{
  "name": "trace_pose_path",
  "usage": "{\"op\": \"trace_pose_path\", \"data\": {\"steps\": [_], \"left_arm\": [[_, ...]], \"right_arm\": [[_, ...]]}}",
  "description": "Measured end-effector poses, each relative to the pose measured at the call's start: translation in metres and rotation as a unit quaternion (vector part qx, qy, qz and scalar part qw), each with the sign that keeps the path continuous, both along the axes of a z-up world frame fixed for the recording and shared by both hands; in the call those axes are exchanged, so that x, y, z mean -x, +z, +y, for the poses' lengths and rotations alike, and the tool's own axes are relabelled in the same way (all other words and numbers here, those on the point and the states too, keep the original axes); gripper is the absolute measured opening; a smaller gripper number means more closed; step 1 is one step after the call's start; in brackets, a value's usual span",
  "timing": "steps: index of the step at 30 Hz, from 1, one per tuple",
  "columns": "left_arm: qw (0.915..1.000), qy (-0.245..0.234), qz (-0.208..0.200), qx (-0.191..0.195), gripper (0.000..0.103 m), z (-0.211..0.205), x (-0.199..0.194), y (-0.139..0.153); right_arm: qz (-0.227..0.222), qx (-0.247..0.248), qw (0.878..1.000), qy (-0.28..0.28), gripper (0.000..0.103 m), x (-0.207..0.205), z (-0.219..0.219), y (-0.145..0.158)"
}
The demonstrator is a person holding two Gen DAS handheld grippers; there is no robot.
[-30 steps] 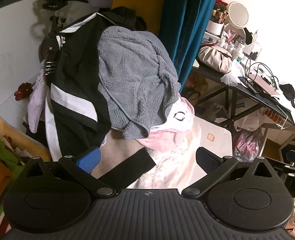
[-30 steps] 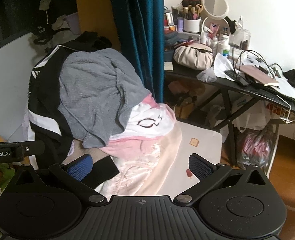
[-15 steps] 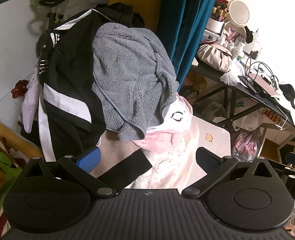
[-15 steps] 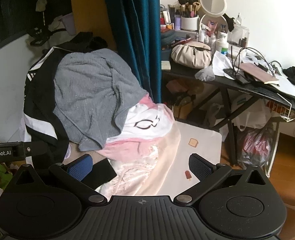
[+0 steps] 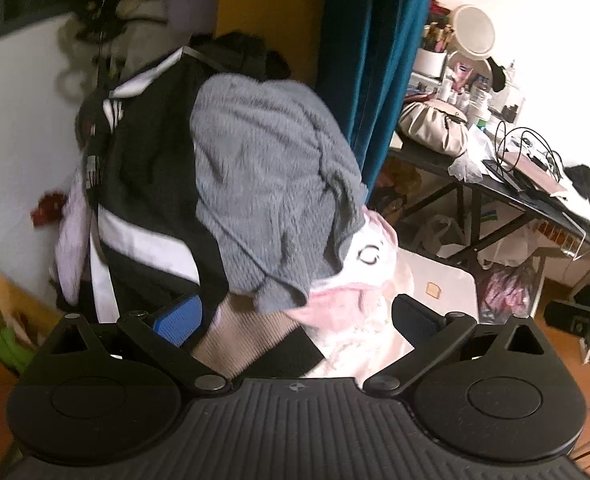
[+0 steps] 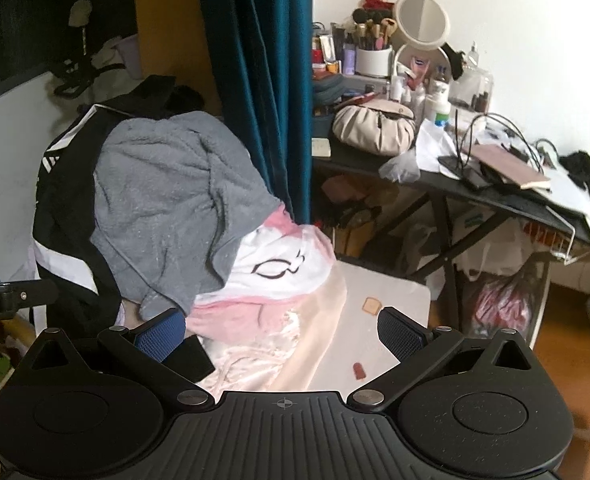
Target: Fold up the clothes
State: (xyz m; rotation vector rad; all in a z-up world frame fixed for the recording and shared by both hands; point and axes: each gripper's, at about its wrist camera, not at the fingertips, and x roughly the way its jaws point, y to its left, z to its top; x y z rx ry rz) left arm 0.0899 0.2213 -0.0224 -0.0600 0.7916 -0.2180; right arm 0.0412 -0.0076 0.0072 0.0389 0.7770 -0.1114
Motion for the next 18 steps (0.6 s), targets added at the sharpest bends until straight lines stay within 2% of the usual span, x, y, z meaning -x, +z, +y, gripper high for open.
{"op": "trace_pose_path", "data": {"steps": [8,11,18], "left_arm": [[0.9998,0.01,0.003,0.016,0.103,-0.008,-0.014,-0.001],[0.9997,0.009,0.003,0.022,0.103,-0.015,-0.017,-0.001],[0.9995,0.031,0.011,0.002,0.103,-0.047,-0.02,-0.011]], "right_arm": [[-0.022,0.031,0.999,0.013,0.102,-0.014,-0.002,0.02],[-0.019,0.014,1.0,0.014,0.102,-0.015,-0.014,0.017],[-0.01,-0.016,1.0,0.02,0.102,-0.011,-0.055,0.001]]}}
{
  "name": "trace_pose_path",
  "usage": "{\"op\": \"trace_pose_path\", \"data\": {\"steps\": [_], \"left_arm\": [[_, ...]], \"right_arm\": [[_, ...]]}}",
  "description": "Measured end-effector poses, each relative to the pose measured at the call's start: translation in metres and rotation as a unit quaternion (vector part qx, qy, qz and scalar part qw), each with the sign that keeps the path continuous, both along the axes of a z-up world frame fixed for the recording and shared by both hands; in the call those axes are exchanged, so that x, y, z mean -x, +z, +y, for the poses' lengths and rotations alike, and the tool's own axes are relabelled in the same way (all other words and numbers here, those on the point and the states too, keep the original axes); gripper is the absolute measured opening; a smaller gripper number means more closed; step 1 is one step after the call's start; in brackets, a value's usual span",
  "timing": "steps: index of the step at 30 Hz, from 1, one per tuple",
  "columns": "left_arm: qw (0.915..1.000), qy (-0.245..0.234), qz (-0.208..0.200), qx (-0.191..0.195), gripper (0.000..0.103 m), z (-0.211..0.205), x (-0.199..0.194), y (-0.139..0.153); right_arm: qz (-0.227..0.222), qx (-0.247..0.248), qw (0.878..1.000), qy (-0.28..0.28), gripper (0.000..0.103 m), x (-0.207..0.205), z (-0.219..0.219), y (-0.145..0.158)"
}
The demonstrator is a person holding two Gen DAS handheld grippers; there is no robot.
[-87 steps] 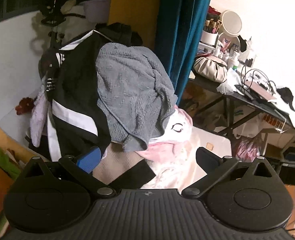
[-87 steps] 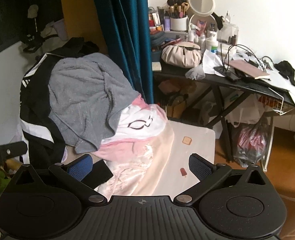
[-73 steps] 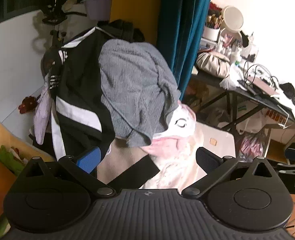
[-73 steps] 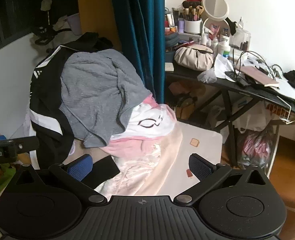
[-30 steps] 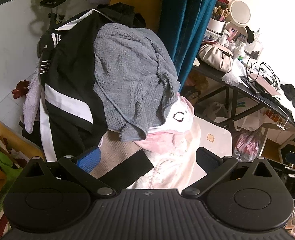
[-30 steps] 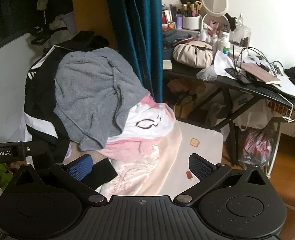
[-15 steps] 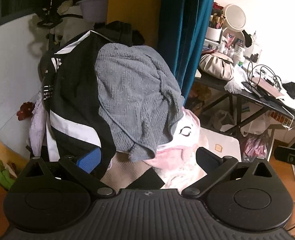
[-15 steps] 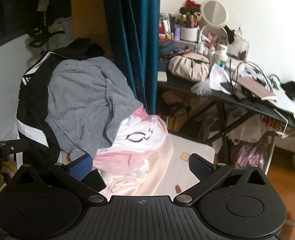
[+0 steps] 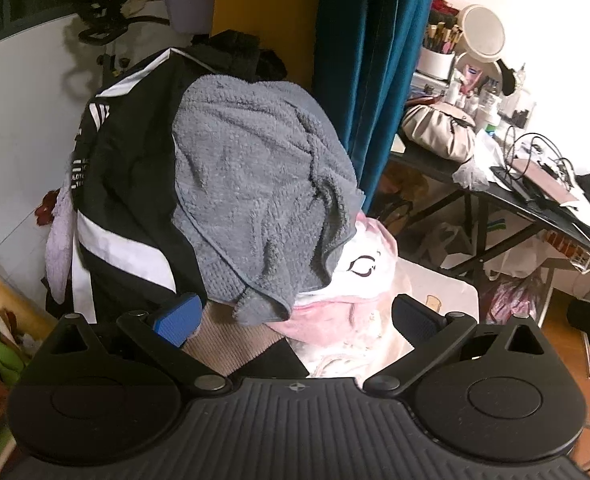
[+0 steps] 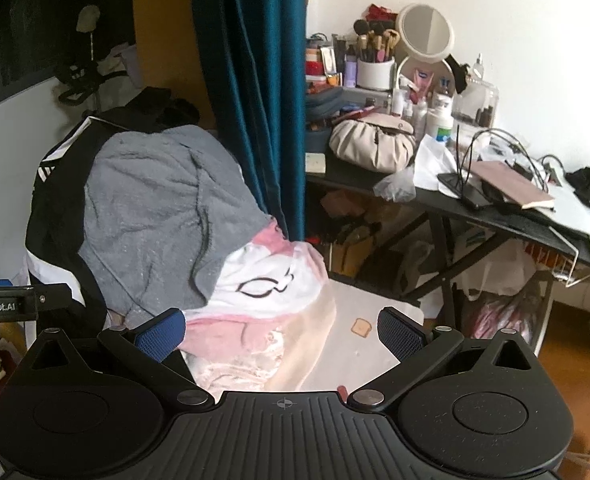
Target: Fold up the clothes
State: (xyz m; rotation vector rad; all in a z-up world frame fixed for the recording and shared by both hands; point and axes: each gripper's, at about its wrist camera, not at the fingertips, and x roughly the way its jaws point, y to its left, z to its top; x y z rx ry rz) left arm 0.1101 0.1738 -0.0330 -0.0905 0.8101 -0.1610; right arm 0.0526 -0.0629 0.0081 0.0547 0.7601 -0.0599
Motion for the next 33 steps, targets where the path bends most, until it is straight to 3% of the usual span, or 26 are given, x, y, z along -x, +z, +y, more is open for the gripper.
{"op": "trace_pose_path", "data": {"steps": [9,14,17,22,27,33], "left_arm": [[0.9976,0.06,0.016,-0.03,0.103,-0.079,0.02,-0.003],[0.9967,0.069,0.016,-0.039,0.103,-0.149,0.043,0.002],[0.9969,0.074,0.016,-0.023,0.103,-0.194,0.055,0.003],[0.9969,0.066,0.013,-0.04,0.103,-0.275,0.064,-0.002],[0.9963,0.014,0.017,-0.083,0.103,-0.348,0.067,-0.006],[0.9967,-0.031,0.006,-0.074,0.103,-0.417,0.059,-0.009]], "right_arm": [[0.0,-0.034,0.999,0.037,0.102,0.015,-0.092,-0.005],[-0.017,-0.039,0.998,0.049,0.102,0.035,-0.161,0.003],[-0.037,-0.042,0.997,0.048,0.102,0.055,-0.208,0.006],[-0.056,-0.041,0.997,0.035,0.102,0.09,-0.284,0.004],[-0.051,-0.052,0.997,0.004,0.102,0.113,-0.34,-0.004],[-0.061,-0.032,0.997,-0.029,0.102,0.119,-0.396,0.01]]}}
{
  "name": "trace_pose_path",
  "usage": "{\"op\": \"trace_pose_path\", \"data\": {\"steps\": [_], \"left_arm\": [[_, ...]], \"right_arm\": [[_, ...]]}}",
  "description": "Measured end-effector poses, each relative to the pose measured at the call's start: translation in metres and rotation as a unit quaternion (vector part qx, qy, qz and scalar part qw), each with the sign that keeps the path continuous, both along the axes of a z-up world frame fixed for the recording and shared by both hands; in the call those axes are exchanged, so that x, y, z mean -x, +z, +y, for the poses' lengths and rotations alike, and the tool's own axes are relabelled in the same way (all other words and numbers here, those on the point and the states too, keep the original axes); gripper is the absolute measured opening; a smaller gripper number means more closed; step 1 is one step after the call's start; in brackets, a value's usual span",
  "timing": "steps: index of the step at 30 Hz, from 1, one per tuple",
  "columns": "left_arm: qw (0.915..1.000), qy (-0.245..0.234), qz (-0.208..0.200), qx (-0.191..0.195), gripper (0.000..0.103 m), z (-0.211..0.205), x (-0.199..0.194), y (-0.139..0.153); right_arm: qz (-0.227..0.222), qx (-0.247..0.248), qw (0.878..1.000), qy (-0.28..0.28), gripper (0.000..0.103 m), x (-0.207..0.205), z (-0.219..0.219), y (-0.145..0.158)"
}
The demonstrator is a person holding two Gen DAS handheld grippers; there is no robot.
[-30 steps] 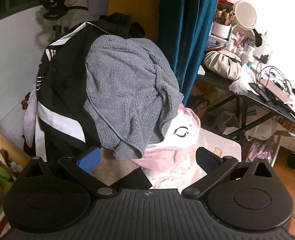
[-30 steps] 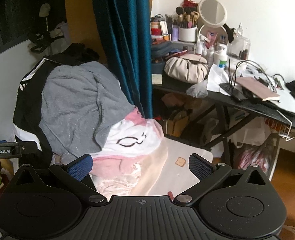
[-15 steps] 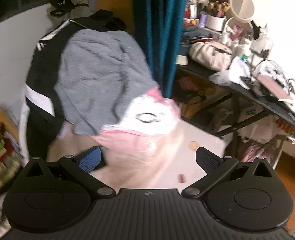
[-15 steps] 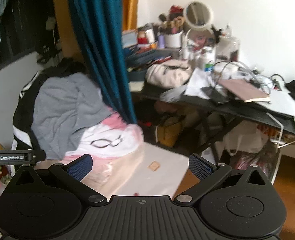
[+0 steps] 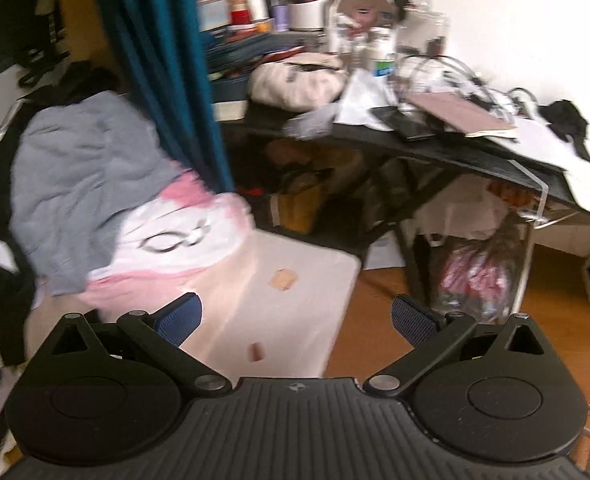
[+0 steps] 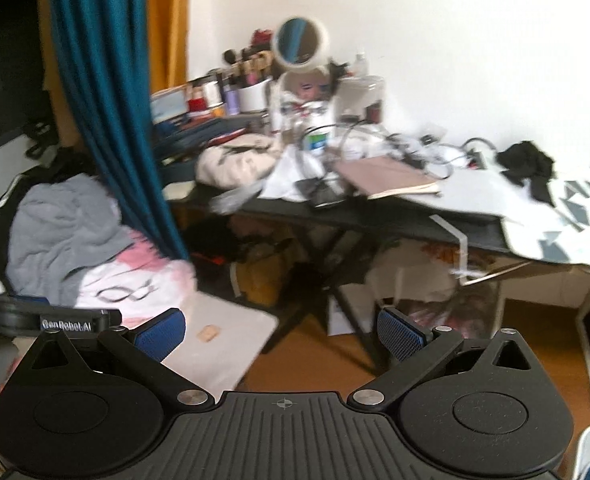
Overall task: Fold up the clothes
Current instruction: 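Turn both open tools toward the black garment on the ironing board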
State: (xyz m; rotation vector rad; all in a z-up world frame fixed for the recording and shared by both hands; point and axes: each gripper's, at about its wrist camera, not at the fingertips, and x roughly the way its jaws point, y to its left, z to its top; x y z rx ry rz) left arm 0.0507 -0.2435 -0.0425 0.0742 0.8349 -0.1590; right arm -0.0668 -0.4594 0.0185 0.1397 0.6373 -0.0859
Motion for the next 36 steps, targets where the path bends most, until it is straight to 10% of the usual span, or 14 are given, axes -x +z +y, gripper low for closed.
{"op": "trace_pose_path", "data": {"steps": [9,18,36], "left_arm": [[0.9963,-0.082,0.017,0.019,0.103,-0.116,-0.045,-0.023],[0.9869,-0.154,0.003,0.049,0.103,-0.257,-0.154,-0.025],[0.9488,-0.273,-0.028,0.157,0.103,-0.479,-0.274,0.013]], "right_arm": [[-0.008,-0.045,0.993,-0.113,0.102,-0.008,-0.108,-0.018],[0.021,-0.034,0.983,-0.18,0.102,-0.124,-0.227,-0.039],[-0.004,-0.033,0.952,-0.306,0.102,-0.242,-0.438,-0.002]]}}
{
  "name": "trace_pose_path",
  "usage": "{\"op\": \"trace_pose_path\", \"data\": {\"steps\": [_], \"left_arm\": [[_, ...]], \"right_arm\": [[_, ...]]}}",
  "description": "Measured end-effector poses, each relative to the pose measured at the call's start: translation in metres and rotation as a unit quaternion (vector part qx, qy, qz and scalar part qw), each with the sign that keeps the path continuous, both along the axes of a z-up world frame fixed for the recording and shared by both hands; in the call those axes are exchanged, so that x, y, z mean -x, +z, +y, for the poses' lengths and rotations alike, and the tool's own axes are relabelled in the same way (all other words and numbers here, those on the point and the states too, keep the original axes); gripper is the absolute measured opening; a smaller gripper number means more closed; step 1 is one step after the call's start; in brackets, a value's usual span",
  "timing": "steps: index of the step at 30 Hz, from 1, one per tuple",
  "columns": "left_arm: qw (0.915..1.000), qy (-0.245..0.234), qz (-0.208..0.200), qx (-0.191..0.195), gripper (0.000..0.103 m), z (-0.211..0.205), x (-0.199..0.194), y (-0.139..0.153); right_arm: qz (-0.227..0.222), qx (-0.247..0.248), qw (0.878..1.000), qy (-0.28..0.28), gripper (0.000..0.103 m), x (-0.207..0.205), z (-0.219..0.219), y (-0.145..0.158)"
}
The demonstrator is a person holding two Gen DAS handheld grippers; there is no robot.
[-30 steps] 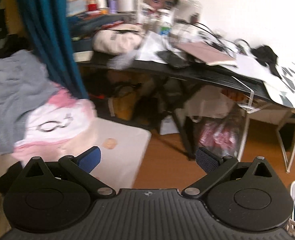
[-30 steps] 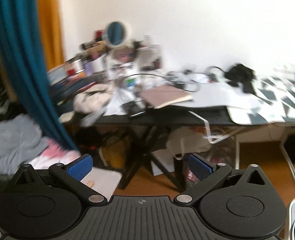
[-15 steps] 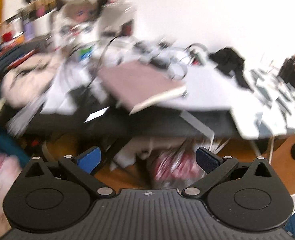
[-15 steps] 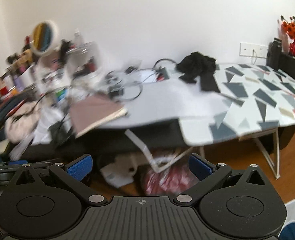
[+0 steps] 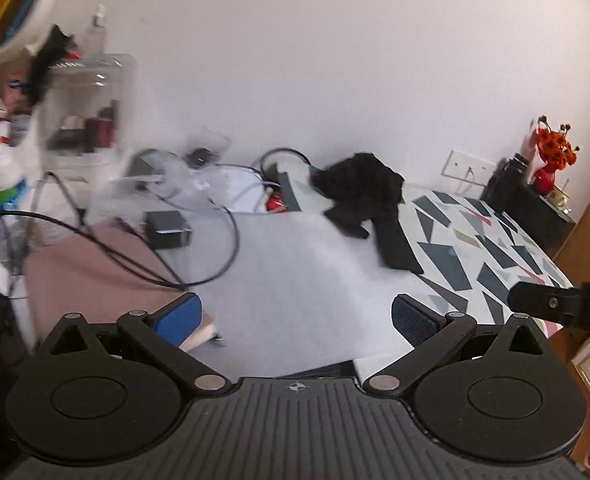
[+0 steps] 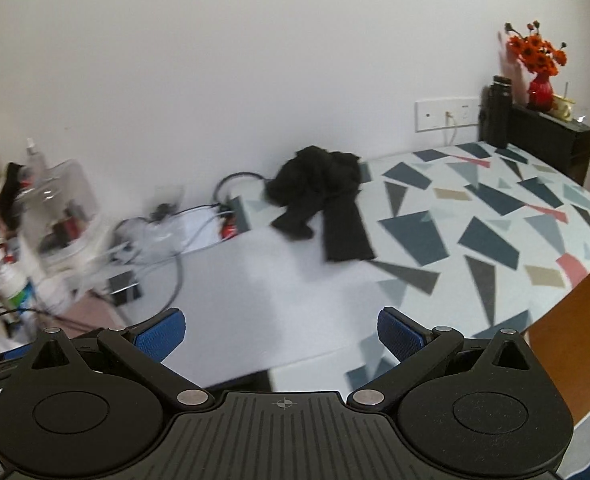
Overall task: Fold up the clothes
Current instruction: 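Turn both open tools toward the black garment on the ironing board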
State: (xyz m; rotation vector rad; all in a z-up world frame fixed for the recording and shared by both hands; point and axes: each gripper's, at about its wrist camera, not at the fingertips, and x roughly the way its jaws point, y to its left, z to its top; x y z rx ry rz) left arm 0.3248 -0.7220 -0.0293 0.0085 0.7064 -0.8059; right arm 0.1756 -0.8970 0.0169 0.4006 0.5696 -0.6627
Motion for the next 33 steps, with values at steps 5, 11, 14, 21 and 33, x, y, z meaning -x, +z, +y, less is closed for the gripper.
{"op": "trace_pose_path", "data": {"steps": [5,11,14,21,33], "left_arm": [[0.9997,0.006,0.013,-0.022,0.103,-0.039,-0.009,-0.016],[0.9981,0.049,0.012,-0.037,0.103,-0.098,-0.015,-0.026],[0.9962,0.077,0.004,-0.041,0.103,-0.137,-0.01,-0.025],[0.9889,0.127,0.031,-0.07,0.103,-0.256,0.003,-0.022],[0.9818,0.047,0.084,-0.164,0.103,-0.436,0.021,-0.1]], "right_arm": [[0.005,-0.012,1.0,0.005,0.102,-0.007,-0.04,-0.016],[-0.005,-0.04,0.998,0.04,0.102,-0.02,-0.12,-0.039],[-0.025,-0.056,0.995,0.078,0.102,-0.025,-0.174,-0.043],[-0.007,-0.049,0.988,0.147,0.102,-0.031,-0.308,-0.037],[0.093,-0.078,0.99,0.068,0.102,0.011,-0.486,-0.122]]}}
